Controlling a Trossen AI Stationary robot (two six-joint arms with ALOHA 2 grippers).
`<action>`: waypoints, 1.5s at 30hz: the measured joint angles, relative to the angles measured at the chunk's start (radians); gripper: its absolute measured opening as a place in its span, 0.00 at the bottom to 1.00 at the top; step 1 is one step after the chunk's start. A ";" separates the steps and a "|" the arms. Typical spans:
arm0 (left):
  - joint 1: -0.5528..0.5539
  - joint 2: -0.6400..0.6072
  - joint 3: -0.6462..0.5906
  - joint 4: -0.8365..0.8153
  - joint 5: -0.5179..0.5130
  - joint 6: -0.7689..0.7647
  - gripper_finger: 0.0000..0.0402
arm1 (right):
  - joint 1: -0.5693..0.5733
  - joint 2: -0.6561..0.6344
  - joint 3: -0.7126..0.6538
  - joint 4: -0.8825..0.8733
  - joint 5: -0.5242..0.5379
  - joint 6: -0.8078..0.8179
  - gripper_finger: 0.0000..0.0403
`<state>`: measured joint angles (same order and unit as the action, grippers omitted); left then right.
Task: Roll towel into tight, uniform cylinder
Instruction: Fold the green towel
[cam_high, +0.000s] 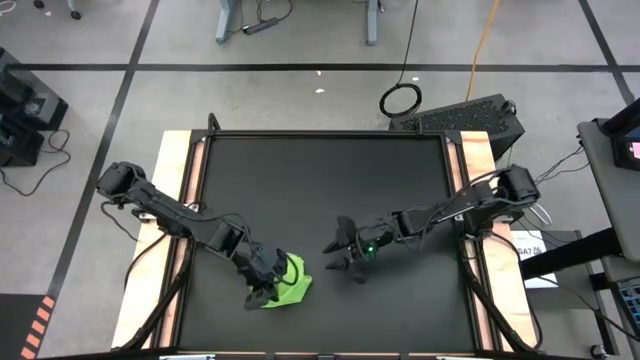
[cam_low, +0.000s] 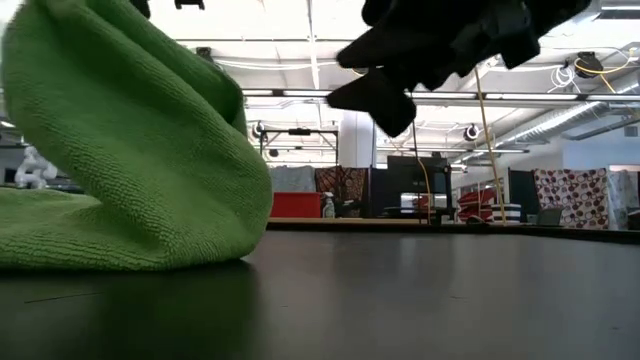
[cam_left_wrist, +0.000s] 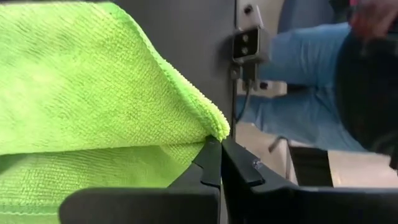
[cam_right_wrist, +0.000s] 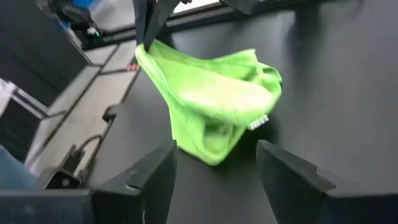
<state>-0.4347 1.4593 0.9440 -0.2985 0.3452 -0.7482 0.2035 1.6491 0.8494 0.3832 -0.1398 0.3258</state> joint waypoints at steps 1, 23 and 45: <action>0.000 0.000 0.000 -0.001 -0.012 -0.002 0.00 | 0.000 0.015 0.000 0.030 0.000 0.008 0.53; 0.093 0.000 0.000 -0.017 -0.092 0.006 0.00 | 0.000 0.186 0.175 -0.077 0.085 -0.061 0.47; 0.151 0.000 0.000 0.095 -0.069 0.058 0.00 | -0.004 0.277 0.175 -0.102 0.175 0.040 0.41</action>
<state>-0.2832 1.4597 0.9436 -0.2036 0.2761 -0.6903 0.1997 1.9265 1.0241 0.2813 0.0347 0.3659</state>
